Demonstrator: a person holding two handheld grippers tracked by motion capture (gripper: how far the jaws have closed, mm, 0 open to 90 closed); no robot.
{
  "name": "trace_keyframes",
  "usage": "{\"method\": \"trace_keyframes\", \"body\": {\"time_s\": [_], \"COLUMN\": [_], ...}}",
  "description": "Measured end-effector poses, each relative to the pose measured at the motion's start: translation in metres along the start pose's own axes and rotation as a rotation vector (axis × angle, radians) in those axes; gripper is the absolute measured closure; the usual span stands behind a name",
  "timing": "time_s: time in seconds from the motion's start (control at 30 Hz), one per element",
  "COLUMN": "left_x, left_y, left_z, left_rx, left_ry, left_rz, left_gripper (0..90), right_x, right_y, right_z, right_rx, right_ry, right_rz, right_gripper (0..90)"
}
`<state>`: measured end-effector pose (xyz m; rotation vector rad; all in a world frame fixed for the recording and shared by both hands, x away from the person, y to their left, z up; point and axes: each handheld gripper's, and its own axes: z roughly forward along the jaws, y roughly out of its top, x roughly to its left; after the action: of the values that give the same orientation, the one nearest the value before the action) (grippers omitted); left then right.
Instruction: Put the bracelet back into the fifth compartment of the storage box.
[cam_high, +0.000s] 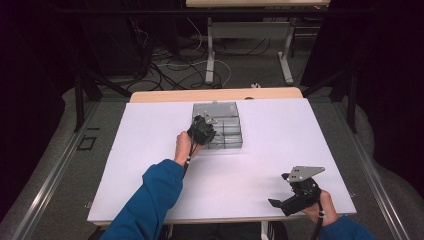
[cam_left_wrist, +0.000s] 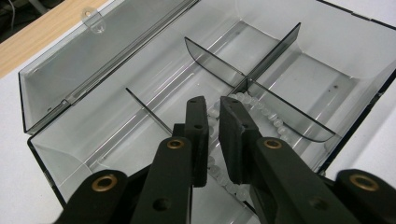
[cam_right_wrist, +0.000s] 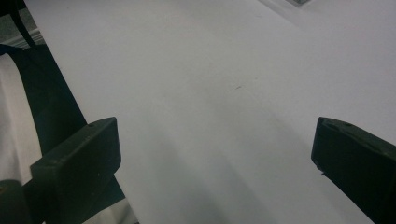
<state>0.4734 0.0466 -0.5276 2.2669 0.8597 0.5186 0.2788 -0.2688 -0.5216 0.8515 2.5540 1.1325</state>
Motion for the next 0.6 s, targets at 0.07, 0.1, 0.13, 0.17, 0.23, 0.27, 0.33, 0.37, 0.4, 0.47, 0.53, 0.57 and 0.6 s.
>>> {"method": "trace_keyframes", "body": {"time_s": [0.07, 0.1, 0.13, 0.17, 0.23, 0.27, 0.33, 0.37, 0.4, 0.47, 0.53, 0.57, 0.6], "left_x": [0.0, 0.0, 0.001, 0.001, 0.002, 0.003, 0.004, 0.005, 0.005, 0.007, 0.009, 0.01, 0.01], "left_y": [0.001, 0.001, 0.001, 0.001, 0.001, 0.001, 0.001, 0.001, 0.001, 0.0, -0.002, -0.003, -0.005], "left_z": [-0.002, -0.002, -0.004, -0.005, -0.007, -0.009, -0.012, -0.014, -0.016, -0.022, -0.029, -0.032, -0.035], "left_rx": [0.002, -0.008, -0.011, -0.016, -0.023, -0.026, -0.043, -0.05, -0.062, -0.098, -0.115, -0.113, -0.122], "left_ry": [0.001, 0.0, -0.004, 0.002, -0.009, -0.005, -0.012, -0.014, -0.014, -0.031, -0.036, -0.039, -0.036], "left_rz": [0.007, 0.005, 0.003, 0.006, 0.007, 0.008, 0.0, -0.003, -0.008, -0.019, -0.016, -0.015, -0.021], "left_gripper": [79.4, 78.0, 76.5, 74.5, 70.9, 68.5, 62.5, 59.4, 56.5, 51.9, 47.3, 43.7, 39.1], "right_x": [0.0, 0.0, 0.0, 0.0, 0.001, 0.001, 0.001, 0.001, 0.001, 0.0, 0.0, 0.001, 0.001], "right_y": [0.0, 0.0, 0.0, 0.0, 0.0, 0.0, 0.0, 0.0, 0.0, 0.0, 0.0, 0.0, 0.0], "right_z": [0.0, -0.001, 0.0, 0.0, -0.001, 0.0, 0.0, 0.0, 0.0, 0.0, 0.0, 0.0, 0.0], "right_rx": [0.007, 0.007, 0.005, 0.004, 0.006, -0.005, 0.003, -0.005, 0.001, 0.0, 0.001, -0.006, -0.005], "right_ry": [0.004, 0.004, 0.001, 0.001, 0.001, -0.006, 0.001, -0.008, -0.003, -0.002, -0.001, -0.009, -0.008], "right_rz": [-0.002, -0.001, -0.001, -0.001, 0.005, 0.001, 0.008, 0.008, 0.008, 0.0, -0.001, 0.001, 0.001], "right_gripper": [1.0, 1.0, 1.0, 1.0, 1.0, 1.0, 1.0, 1.0, 1.0, 1.0, 1.0, 1.0, 1.0]}}
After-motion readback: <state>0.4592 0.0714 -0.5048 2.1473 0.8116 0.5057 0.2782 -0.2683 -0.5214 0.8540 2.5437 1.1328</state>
